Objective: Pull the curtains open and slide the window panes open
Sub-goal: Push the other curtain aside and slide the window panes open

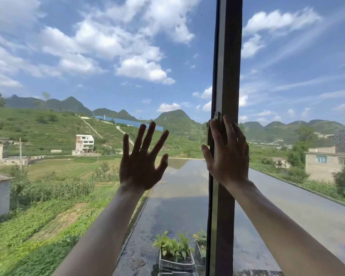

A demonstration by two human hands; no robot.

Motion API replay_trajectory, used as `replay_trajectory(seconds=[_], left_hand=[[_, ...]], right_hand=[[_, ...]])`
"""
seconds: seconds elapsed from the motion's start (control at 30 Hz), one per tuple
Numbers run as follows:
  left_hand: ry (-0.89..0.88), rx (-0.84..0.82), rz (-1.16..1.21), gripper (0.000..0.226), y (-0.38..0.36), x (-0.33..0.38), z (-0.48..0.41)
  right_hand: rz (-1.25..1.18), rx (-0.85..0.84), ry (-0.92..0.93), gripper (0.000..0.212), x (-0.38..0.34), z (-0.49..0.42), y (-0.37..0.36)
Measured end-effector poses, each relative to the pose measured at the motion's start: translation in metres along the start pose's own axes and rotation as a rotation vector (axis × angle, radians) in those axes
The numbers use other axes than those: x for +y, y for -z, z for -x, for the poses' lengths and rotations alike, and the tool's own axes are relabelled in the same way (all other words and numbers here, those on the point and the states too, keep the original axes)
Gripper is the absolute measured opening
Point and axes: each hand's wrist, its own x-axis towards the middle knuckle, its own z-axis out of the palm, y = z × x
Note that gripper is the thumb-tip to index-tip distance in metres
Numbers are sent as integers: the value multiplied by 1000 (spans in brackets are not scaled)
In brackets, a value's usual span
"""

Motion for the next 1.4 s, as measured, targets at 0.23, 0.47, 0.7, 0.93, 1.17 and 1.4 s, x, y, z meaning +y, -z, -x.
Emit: replay_trajectory(seconds=[0.23,0.47,0.7,0.93,1.17,1.4], left_hand=[[-15,65,-15,63,-6,0,0],[-12,52,-3,62,-2,-1,1],[-10,56,5,62,-2,0,1],[-3,57,-4,63,-3,1,1],[-3,56,-5,63,-4,1,0],[-3,54,-23,64,-4,0,0]], right_hand=[[23,73,10,67,-4,0,-7],[78,136,49,59,-6,-1,-1],[89,154,142,37,6,-5,20],[-174,72,-2,29,6,-33,33],[-347,97,-148,20,-8,-49,18],[-384,146,-250,19,-20,-61,11]])
